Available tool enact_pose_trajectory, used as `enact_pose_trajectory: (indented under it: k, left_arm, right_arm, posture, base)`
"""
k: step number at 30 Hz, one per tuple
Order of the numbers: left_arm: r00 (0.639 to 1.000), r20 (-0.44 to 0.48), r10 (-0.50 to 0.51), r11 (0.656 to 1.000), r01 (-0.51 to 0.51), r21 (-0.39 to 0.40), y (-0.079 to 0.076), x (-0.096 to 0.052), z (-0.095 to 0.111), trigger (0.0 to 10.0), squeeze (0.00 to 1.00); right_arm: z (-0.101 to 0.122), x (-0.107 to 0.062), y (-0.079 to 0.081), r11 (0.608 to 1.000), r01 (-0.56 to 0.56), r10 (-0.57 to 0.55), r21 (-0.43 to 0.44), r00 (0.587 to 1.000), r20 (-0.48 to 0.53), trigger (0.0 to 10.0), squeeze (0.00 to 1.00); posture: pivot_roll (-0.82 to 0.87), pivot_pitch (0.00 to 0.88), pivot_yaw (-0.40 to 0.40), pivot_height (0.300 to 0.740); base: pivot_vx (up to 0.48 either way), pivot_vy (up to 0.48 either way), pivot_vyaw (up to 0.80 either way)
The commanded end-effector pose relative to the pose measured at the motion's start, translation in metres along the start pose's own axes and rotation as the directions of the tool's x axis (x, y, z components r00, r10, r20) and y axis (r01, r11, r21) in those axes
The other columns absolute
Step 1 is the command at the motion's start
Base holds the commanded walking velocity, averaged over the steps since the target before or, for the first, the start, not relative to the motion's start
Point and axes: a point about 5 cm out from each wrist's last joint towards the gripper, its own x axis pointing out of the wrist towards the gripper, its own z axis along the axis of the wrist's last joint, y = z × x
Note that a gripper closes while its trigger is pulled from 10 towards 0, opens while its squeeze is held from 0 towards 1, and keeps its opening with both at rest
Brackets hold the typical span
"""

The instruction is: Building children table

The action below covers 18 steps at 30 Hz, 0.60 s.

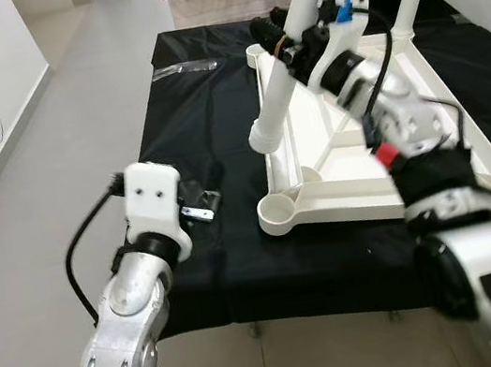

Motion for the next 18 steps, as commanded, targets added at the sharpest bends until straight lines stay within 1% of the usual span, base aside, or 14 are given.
enact_pose_trajectory:
  k: [1, 3, 4, 5, 6, 7, 8, 9, 11, 12, 14, 15, 17, 18]
  left_arm:
    - [0.998, -0.014, -0.059, 0.998, 0.058, -0.031, -0.009, -0.006, -0.001, 10.0, 0.0]
    - [0.994, -0.023, -0.11, 0.992, 0.108, -0.062, -0.018, -0.013, -0.004, 10.0, 0.0]
    - [0.994, -0.023, -0.11, 0.992, 0.108, -0.062, -0.018, -0.013, -0.004, 10.0, 0.0]
    - [0.988, -0.03, -0.151, 0.985, 0.148, -0.093, -0.026, -0.019, -0.005, 10.0, 0.0]
    - [0.988, -0.03, -0.151, 0.985, 0.148, -0.093, -0.026, -0.019, -0.005, 10.0, 0.0]
    - [0.98, -0.04, -0.194, 0.974, 0.188, -0.13, -0.034, -0.025, -0.007, 10.0, 0.0]
    - [0.98, -0.04, -0.194, 0.974, 0.188, -0.13, -0.034, -0.025, -0.007, 10.0, 0.0]
    - [0.969, -0.051, -0.242, 0.96, 0.231, -0.16, -0.043, -0.033, -0.01, 10.0, 0.0]
    - [0.969, -0.051, -0.242, 0.96, 0.231, -0.16, -0.043, -0.033, -0.01, 10.0, 0.0]
    - [0.957, -0.06, -0.282, 0.944, 0.266, -0.197, -0.052, -0.041, -0.012, 10.0, 0.0]
    - [0.942, -0.079, -0.326, 0.927, 0.302, -0.224, -0.061, -0.052, -0.015, 10.0, 0.0]
    - [0.942, -0.079, -0.326, 0.927, 0.302, -0.224, -0.061, -0.052, -0.015, 10.0, 0.0]
    - [0.938, -0.093, -0.333, 0.922, 0.303, -0.239, -0.064, -0.057, -0.017, 10.0, 0.0]
    - [0.938, -0.093, -0.333, 0.922, 0.303, -0.239, -0.064, -0.057, -0.017, 10.0, 0.0]
  right_arm:
    - [0.0, -0.001, 0.0, 0.994, -0.102, 0.103, 0.024, 0.994, -0.036, 10.0, 0.0]
    - [-0.001, -0.005, 0.001, 0.976, -0.217, 0.219, 0.034, 0.972, -0.09, 10.0, 0.0]
    - [-0.001, -0.005, 0.001, 0.976, -0.217, 0.219, 0.034, 0.972, -0.09, 10.0, 0.0]
    - [-0.002, -0.009, 0.003, 0.949, -0.311, 0.314, 0.045, 0.943, -0.107, 10.0, 0.0]
    - [-0.002, -0.009, 0.003, 0.949, -0.311, 0.314, 0.045, 0.943, -0.107, 10.0, 0.0]
    - [-0.002, -0.013, 0.005, 0.92, -0.388, 0.391, 0.054, 0.913, -0.118, 10.0, 0.0]
    - [-0.002, -0.013, 0.005, 0.92, -0.388, 0.391, 0.054, 0.913, -0.118, 10.0, 0.0]
    - [-0.002, -0.016, 0.006, 0.89, -0.451, 0.456, 0.066, 0.882, -0.12, 10.0, 0.0]
    - [-0.002, -0.016, 0.006, 0.89, -0.451, 0.456, 0.066, 0.882, -0.12, 10.0, 0.0]
    - [-0.001, -0.016, 0.006, 0.866, -0.495, 0.501, 0.076, 0.859, -0.111, 10.0, 0.0]
    - [0.002, -0.017, 0.007, 0.835, -0.544, 0.55, 0.084, 0.831, -0.086, 10.0, 0.0]
    - [0.002, -0.017, 0.007, 0.835, -0.544, 0.55, 0.084, 0.831, -0.086, 10.0, 0.0]
    - [0.007, -0.018, 0.01, 0.786, -0.61, 0.616, 0.1, 0.787, -0.042, 10.0, 0.0]
    - [0.007, -0.018, 0.01, 0.786, -0.61, 0.616, 0.1, 0.787, -0.042, 10.0, 0.0]
  posture:
    - [0.13, 0.168, -0.059, 0.74]
    - [0.12, 0.176, -0.058, 0.74]
    - [0.12, 0.176, -0.058, 0.74]
    - [0.12, 0.179, -0.058, 0.74]
    - [0.12, 0.179, -0.058, 0.74]
    - [0.13, 0.184, -0.057, 0.74]
    - [0.13, 0.184, -0.057, 0.74]
    - [0.13, 0.191, -0.056, 0.74]
    - [0.13, 0.191, -0.056, 0.74]
    - [0.14, 0.194, -0.058, 0.74]
    - [0.14, 0.197, -0.059, 0.74]
    - [0.14, 0.197, -0.059, 0.74]
    - [0.14, 0.199, -0.055, 0.74]
    - [0.14, 0.199, -0.055, 0.74]
  base:
    - [0.0, 0.0, 0.0]
    - [0.0, 0.0, 0.0]
    - [0.0, 0.0, 0.0]
    - [0.0, 0.0, 0.0]
    - [0.0, 0.0, 0.0]
    - [0.0, 0.0, 0.0]
    - [0.0, 0.0, 0.0]
    - [0.0, 0.0, 0.0]
    - [0.0, 0.0, 0.0]
    - [0.0, 0.0, 0.0]
    - [0.0, 0.0, 0.0]
    - [0.0, 0.0, 0.0]
    - [0.0, 0.0, 0.0]
    - [0.0, 0.0, 0.0]
